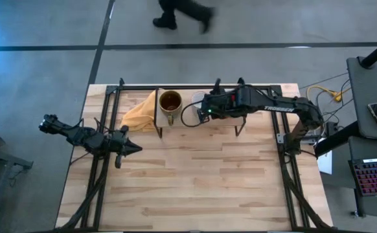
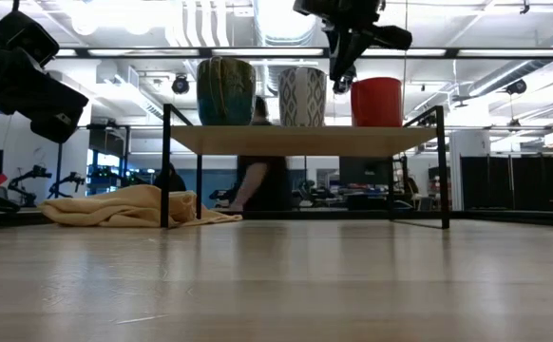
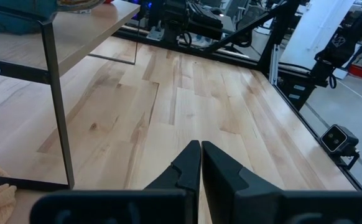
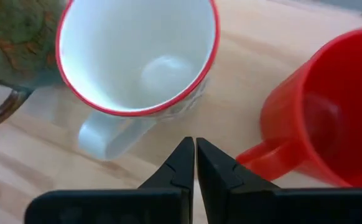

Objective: Stack small to large cups/mugs on shelf
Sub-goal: Put the red mug on the shelf

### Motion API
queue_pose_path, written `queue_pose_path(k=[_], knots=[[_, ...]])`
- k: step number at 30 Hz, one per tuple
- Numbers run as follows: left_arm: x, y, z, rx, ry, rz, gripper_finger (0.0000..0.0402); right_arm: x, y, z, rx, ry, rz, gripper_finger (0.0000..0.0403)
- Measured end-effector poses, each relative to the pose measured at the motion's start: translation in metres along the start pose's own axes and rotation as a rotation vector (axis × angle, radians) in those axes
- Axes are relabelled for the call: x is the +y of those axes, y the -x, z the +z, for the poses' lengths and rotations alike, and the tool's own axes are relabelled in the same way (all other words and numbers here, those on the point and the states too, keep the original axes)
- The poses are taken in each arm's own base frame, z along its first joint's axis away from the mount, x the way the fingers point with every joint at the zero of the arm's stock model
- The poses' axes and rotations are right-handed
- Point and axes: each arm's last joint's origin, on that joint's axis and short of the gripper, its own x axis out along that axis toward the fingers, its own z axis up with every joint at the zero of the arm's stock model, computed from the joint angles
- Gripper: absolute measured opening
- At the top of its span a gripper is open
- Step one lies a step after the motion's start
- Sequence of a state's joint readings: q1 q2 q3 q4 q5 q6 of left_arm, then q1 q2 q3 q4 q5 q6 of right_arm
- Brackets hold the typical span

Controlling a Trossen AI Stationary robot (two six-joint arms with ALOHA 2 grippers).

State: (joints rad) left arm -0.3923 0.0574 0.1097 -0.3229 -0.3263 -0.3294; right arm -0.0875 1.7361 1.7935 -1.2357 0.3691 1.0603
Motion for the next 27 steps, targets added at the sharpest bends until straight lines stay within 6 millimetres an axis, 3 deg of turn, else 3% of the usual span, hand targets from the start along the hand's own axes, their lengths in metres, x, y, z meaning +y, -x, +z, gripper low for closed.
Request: queue_pose_path(k=[27], knots=[[0.0,-0.0001,0.0,0.001,0.0,0.0,0.0,-0.0081,0.0048,-0.01,-0.012,0.077,-0.101,0.0011]])
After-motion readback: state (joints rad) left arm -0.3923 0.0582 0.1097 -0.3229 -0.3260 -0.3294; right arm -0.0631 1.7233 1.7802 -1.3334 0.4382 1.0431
